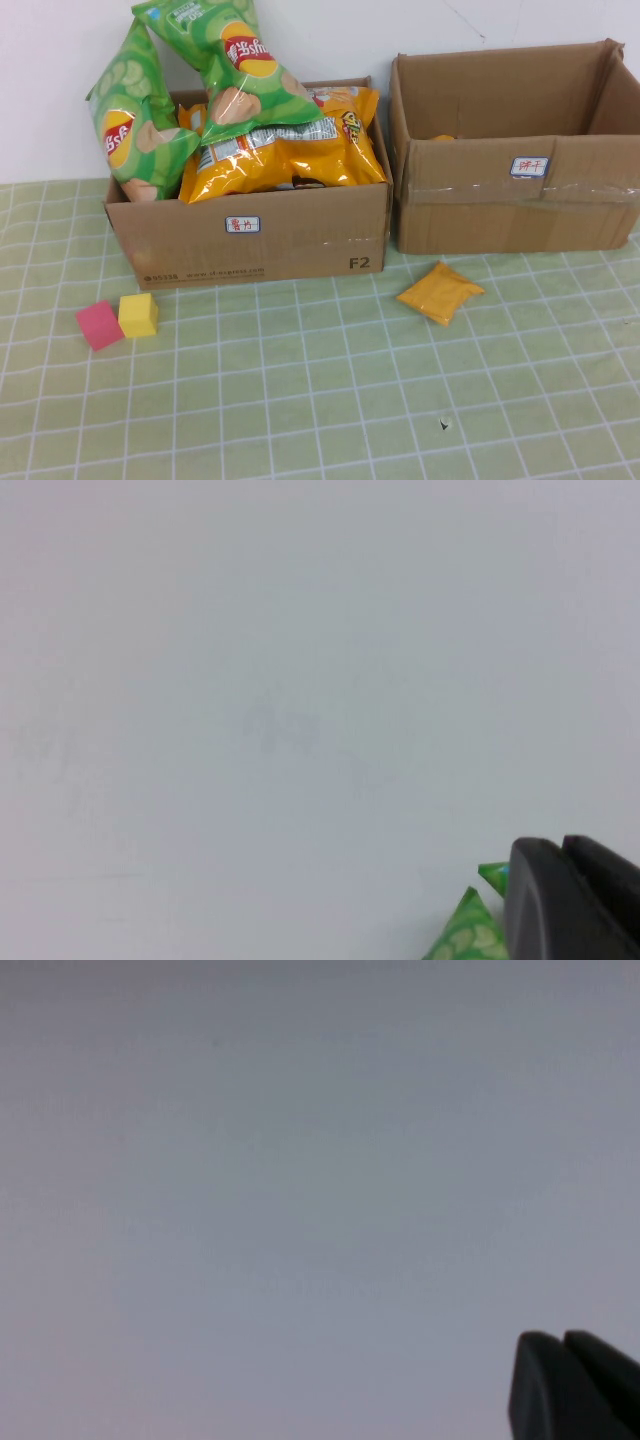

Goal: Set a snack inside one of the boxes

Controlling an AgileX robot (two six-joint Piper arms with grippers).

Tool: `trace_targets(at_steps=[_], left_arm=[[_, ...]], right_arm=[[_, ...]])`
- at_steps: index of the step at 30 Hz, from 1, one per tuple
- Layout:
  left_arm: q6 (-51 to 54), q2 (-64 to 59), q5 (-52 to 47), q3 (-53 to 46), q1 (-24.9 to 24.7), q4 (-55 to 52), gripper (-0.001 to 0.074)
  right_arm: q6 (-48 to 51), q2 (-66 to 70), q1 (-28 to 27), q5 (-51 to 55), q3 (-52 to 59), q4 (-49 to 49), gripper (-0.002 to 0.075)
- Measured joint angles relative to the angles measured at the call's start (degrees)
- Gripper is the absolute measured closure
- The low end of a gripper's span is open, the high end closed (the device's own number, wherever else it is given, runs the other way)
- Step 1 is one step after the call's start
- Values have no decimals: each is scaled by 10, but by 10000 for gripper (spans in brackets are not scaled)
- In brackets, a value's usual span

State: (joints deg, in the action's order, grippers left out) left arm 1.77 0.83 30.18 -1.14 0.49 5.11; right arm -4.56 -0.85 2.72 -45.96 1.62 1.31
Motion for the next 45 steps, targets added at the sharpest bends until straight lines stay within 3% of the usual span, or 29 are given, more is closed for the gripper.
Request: trace_targets(at_steps=[5,8,10,11,15,20,24,36,40,45], left_arm=[[-54,0,9,0,0,0,737],[-76,0,-50,26,0,-11,737],[-75,0,-131,77,0,-41,737],[-67,-2,-220,141,0,-83,737],[-57,-59,-450,251,0,-163,737],[-54,-140,-600,281,-1,-223,737],[-55,-154,-616,259,-1,-229,737],[-67,-155,-580,188,-1,-196,737],[-69,-155,-565,182,-7,-194,737],[-70,-155,-537,168,-18,-196,737]], right_arm=[[-28,0,0,-55,0,-1,728],[-39,0,0,-19,-23,-7,728],[-41,0,0,48,-64,-10,728],[-43,0,0,144,-120,-13,728],[-44,25,0,346,-223,-13,728],[-44,97,0,519,-253,-13,728],[-44,136,0,565,-236,-13,728],[-43,320,1,529,-216,-13,728],[-37,440,27,484,-250,-2,728],[-36,616,98,429,-310,40,728]])
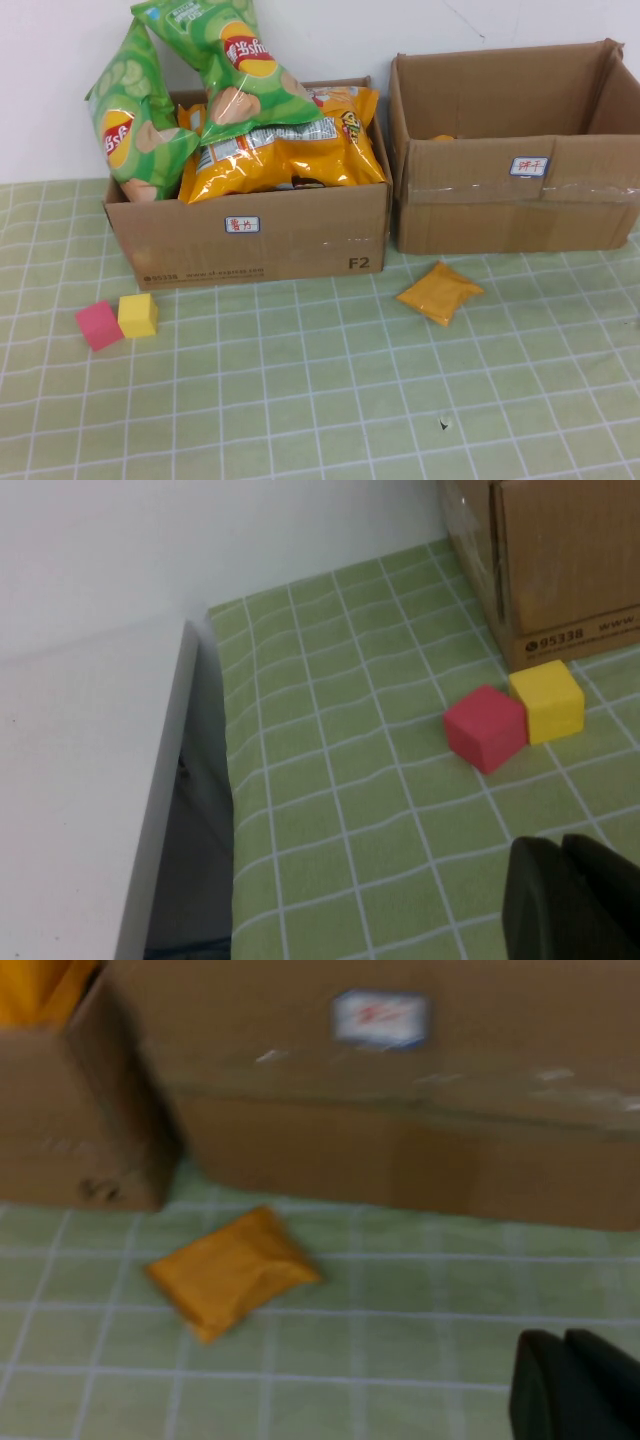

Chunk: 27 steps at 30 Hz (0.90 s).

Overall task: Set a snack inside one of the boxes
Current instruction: Pick up the biscuit

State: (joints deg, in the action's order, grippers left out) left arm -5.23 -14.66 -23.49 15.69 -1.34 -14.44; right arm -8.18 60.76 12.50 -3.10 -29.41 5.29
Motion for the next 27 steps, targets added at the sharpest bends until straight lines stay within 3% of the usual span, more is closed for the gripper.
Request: trace_targets(at_steps=[8,10,16,19,27], left_arm=[[0,0,8,-2,0,-2,737],[0,0,8,-2,0,-2,737],[2,0,8,-2,0,-2,737],[2,0,8,-2,0,-2,737],[2,0,8,-2,0,-2,737]], right_arm=[[2,248,129,-66,-107,23,713],[4,298,152,-58,-145,26,666],[1,391,167,42,-250,16,283],[-3,418,167,71,-285,14,160],[-10,490,167,82,-347,7,112]])
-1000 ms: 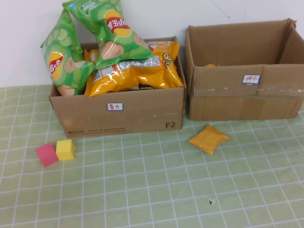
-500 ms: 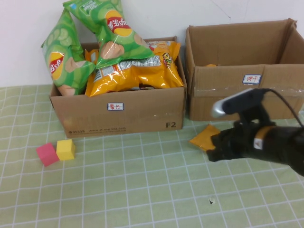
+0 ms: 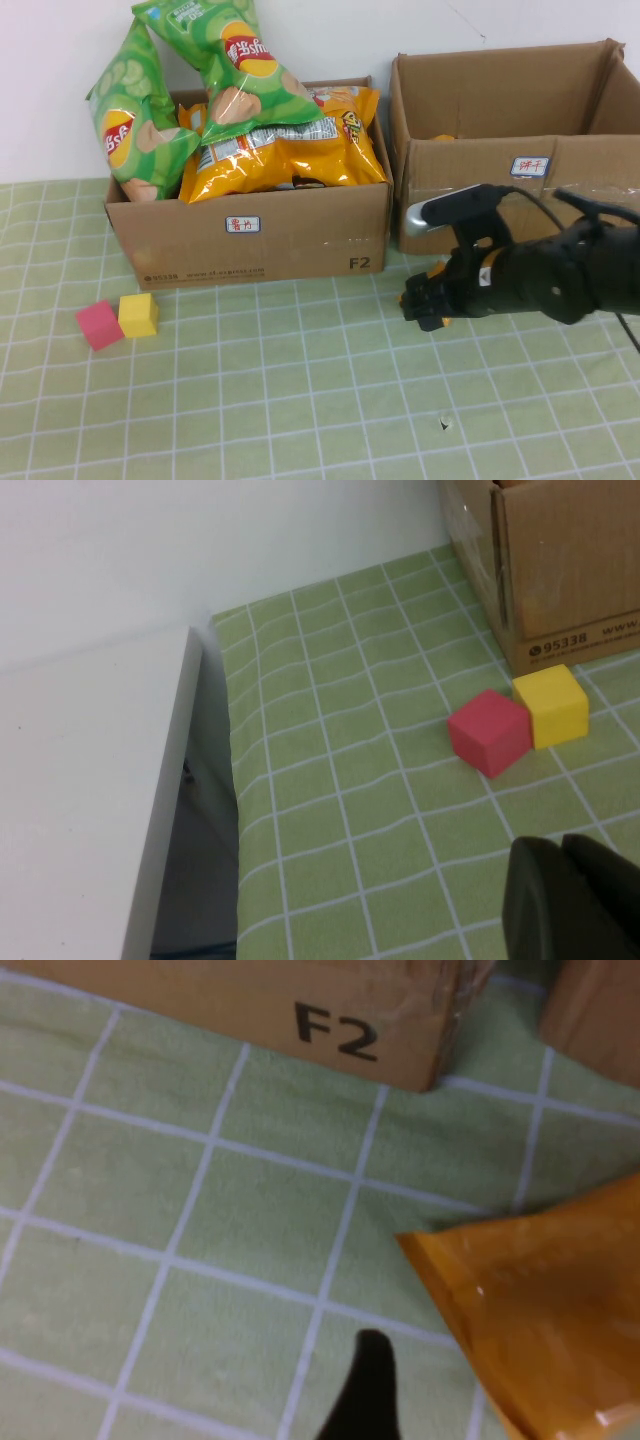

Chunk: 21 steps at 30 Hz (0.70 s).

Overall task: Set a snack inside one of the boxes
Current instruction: Pick up the biscuit

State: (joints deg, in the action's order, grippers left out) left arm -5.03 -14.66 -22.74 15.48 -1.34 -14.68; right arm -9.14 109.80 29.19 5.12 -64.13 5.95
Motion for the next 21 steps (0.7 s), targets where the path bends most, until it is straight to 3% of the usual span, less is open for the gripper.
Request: trace_targets(at_steps=[21], left_arm=[[0,0,1,0,0,0,737]], right_arm=[[2,35,-14,35,-46,78,109]])
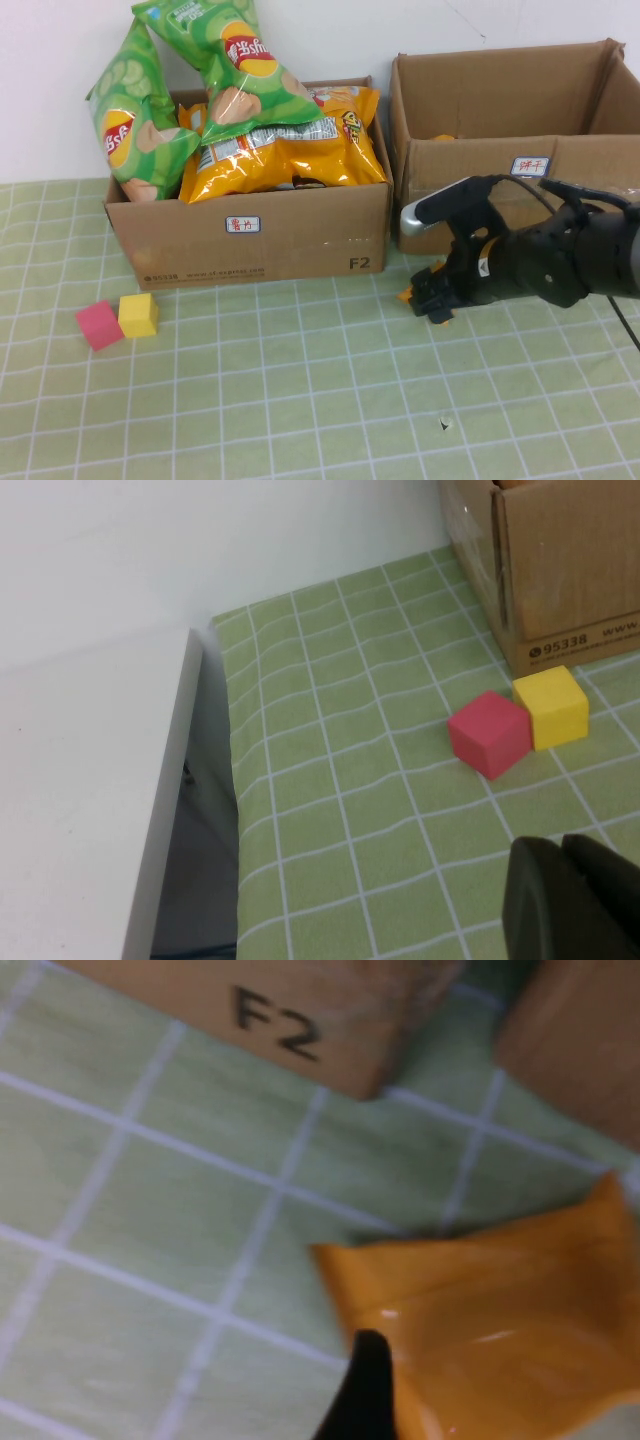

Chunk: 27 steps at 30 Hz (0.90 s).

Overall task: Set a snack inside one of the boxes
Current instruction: Pick up the biscuit

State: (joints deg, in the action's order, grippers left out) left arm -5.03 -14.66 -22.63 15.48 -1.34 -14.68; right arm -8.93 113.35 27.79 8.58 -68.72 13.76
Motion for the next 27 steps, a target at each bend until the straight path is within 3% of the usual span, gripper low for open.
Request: trace_targets(at_steps=[6,18,27], left_arm=[[0,0,1,0,0,-1,737],[1,0,1,0,0,-4,737],[1,0,3,0,0,-5,737]], right_arm=[[-25,13,-27,-13,-1,36,109],[-193,36,-35,-94,-3,25,109],[-206,36,-35,-61,-3,25,109]])
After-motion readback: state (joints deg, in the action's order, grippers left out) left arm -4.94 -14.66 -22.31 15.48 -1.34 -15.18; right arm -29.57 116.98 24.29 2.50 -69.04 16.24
